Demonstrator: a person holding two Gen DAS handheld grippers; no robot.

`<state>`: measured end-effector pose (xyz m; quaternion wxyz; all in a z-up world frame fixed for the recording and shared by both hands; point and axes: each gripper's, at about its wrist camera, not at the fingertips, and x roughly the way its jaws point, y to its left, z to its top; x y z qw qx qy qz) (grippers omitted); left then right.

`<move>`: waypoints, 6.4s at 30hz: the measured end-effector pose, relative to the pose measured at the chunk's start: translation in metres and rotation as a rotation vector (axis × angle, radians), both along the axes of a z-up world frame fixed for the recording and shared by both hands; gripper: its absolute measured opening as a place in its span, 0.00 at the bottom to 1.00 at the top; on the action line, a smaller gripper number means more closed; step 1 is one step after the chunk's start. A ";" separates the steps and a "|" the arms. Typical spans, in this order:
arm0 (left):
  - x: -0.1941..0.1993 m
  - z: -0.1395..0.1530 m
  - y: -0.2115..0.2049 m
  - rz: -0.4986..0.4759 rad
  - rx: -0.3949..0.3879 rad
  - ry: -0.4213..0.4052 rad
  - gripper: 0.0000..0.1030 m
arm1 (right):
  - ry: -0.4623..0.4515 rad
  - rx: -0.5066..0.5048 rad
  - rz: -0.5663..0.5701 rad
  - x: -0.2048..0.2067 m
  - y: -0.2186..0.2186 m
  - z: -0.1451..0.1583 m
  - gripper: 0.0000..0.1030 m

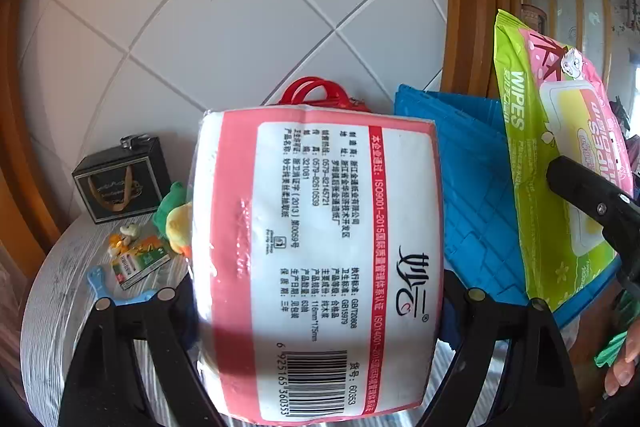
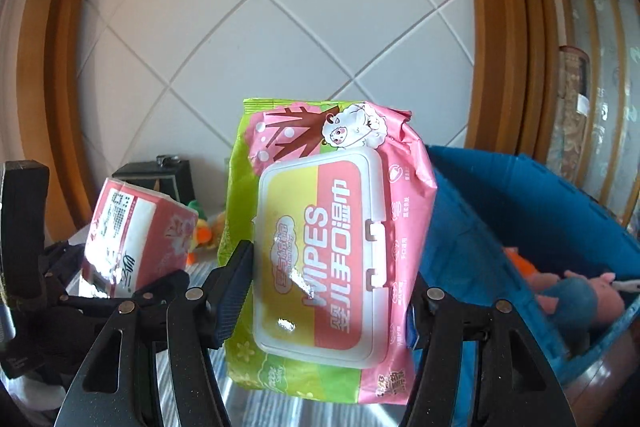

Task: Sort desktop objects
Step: 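Lift the tissue pack with the left tool while the right tool carries the wipes pack over the crate, then release the tissue pack from the left tool while the right tool drops the wipes into the crate, then grasp the ibuprofen box with the left tool while the right tool grasps the green medicine box, then lift the ibuprofen box with the left tool while the right tool carries the green box over the crate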

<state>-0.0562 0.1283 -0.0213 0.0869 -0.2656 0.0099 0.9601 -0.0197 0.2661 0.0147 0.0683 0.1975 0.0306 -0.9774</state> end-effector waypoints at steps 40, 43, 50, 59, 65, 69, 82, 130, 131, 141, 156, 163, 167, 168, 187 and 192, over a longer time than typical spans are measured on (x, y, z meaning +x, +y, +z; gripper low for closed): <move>-0.030 0.050 0.350 -0.145 -0.104 0.000 0.97 | 0.134 -0.033 -0.323 -0.004 0.372 0.026 1.00; -0.029 0.049 0.347 -0.141 -0.088 -0.007 0.97 | 0.120 -0.031 -0.320 -0.003 0.373 0.023 1.00; -0.017 0.054 0.323 -0.107 -0.040 0.017 0.97 | 0.098 -0.034 -0.315 0.002 0.373 0.021 1.00; 0.003 0.057 0.253 0.018 0.015 0.049 0.97 | 0.106 -0.060 -0.198 0.006 0.335 0.025 1.00; 0.014 0.054 0.183 0.111 0.063 0.052 0.97 | 0.139 -0.049 -0.105 0.008 0.281 0.035 1.00; 0.020 0.048 0.126 0.155 0.088 0.047 0.97 | 0.157 -0.030 -0.057 0.013 0.232 0.040 1.00; 0.022 -0.002 -0.105 0.282 0.035 -0.064 0.97 | 0.069 -0.020 0.014 0.003 0.036 0.024 1.00; -0.296 -0.282 -0.425 0.471 -0.059 -0.755 0.97 | -0.729 0.326 -0.179 -0.422 -0.045 -0.282 1.00; -0.287 -0.281 -0.415 0.439 -0.058 -0.765 0.97 | -0.751 0.316 -0.154 -0.412 -0.046 -0.285 1.00; -0.217 -0.230 -0.320 0.229 0.007 -0.640 0.97 | -0.709 0.249 -0.020 -0.323 -0.073 -0.256 1.00; -0.270 -0.286 -0.290 0.264 -0.035 -0.809 0.99 | -0.800 0.170 0.145 -0.318 -0.131 -0.264 1.00; -0.261 -0.273 -0.282 0.294 -0.053 -0.754 0.86 | -0.819 0.183 0.142 -0.326 -0.143 -0.283 1.00; -0.248 -0.264 -0.281 0.332 -0.062 -0.718 0.85 | -0.794 0.205 0.124 -0.327 -0.151 -0.285 0.95; -0.244 -0.259 -0.281 0.347 -0.066 -0.703 0.85 | -0.784 0.206 0.126 -0.326 -0.152 -0.284 0.74; -0.111 -0.180 -0.247 0.354 0.009 -0.530 0.84 | -0.729 0.078 0.193 -0.217 -0.139 -0.221 0.51; -0.065 -0.195 -0.222 0.318 0.011 -0.576 0.84 | -0.793 0.088 0.179 -0.166 -0.126 -0.238 0.51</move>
